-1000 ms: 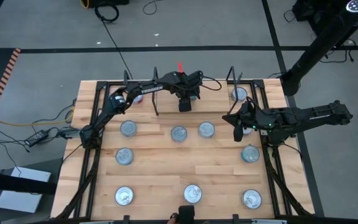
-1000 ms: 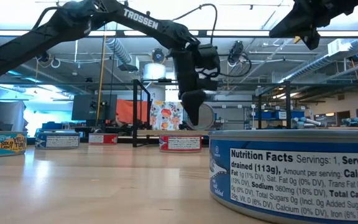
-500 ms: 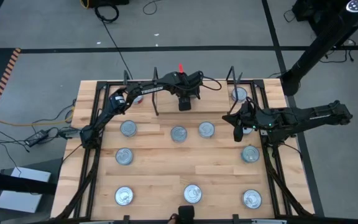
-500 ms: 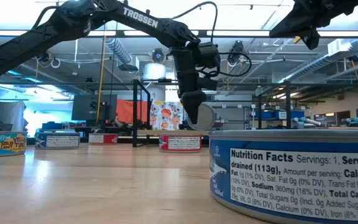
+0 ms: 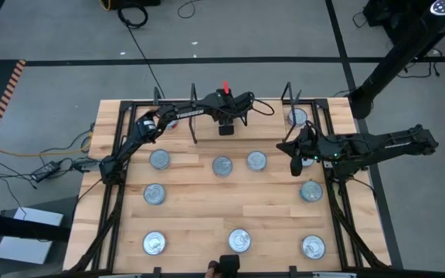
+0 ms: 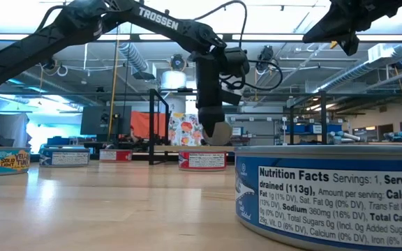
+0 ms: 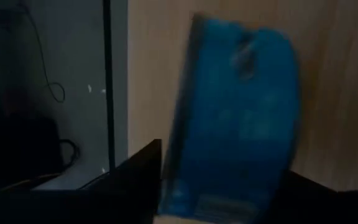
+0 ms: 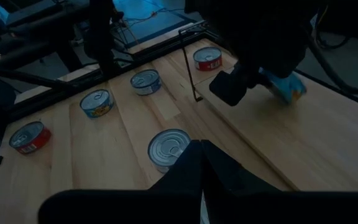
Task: Stack canned seafood by type on shelf
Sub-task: Put the light blue tuna can on the shelf
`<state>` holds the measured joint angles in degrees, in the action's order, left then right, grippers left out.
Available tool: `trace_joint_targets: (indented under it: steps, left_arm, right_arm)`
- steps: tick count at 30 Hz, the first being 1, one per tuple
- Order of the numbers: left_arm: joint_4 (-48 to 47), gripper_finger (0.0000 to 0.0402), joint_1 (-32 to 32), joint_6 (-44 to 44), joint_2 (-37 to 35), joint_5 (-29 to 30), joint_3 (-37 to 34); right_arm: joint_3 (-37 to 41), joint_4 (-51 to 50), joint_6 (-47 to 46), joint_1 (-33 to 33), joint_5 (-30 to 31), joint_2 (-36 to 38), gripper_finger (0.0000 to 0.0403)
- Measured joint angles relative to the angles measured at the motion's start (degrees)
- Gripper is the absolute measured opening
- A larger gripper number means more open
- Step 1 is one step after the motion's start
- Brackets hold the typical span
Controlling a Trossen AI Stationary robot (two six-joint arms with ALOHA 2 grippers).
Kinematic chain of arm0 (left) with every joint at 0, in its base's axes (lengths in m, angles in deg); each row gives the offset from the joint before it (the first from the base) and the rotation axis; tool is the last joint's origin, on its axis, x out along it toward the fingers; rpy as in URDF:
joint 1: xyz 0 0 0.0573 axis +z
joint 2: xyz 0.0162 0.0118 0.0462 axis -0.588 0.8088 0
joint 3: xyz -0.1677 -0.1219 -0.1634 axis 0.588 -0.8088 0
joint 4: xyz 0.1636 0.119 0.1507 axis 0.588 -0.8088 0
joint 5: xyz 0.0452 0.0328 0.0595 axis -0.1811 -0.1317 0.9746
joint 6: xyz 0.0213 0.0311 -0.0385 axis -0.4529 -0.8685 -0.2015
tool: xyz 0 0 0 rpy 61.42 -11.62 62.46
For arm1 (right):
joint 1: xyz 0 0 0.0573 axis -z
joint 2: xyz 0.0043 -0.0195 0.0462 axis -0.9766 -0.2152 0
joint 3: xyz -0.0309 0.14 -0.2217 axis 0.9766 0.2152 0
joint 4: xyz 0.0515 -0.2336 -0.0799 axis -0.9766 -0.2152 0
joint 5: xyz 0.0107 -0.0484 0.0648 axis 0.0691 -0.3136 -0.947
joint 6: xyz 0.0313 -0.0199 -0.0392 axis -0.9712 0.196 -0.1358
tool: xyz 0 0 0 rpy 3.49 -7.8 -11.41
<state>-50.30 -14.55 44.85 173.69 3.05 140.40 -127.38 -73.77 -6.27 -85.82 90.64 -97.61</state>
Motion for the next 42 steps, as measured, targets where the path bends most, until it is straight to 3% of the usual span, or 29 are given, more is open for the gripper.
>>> trace_joint_targets:
  steps: [3, 7, 29, 36, 42]
  left_arm:
    - [-0.6, 0.0234, -0.1, 0.5, 0.2, -0.2, -0.6]
    - [-0.9, 0.0261, -0.3, 1.6, 0.3, -2.1, -0.7]
    - [-3.9, 0.0268, 1.0, 10.9, 0.2, -21.3, 2.2]
    - [-3.5, 0.0268, 1.7, 10.4, 0.2, -20.8, 2.2]
    - [-4.0, 0.0260, -0.3, 4.3, 0.2, -11.2, 2.5]
  right_arm:
    - [0.0, 0.0, 0.0, 0.0, -0.2, 0.0, 0.0011]
    - [0.0, 0.0, 0.0, 0.0, -0.2, 0.0, 0.0011]
    - [0.0, 0.0, 1.1, 0.0, -1.8, 0.0, 0.0013]
    - [0.0, 0.0, 1.7, 0.0, -1.8, 0.0, 0.0013]
    - [0.0, 0.0, 2.5, 0.0, -1.8, 0.0, 0.0013]
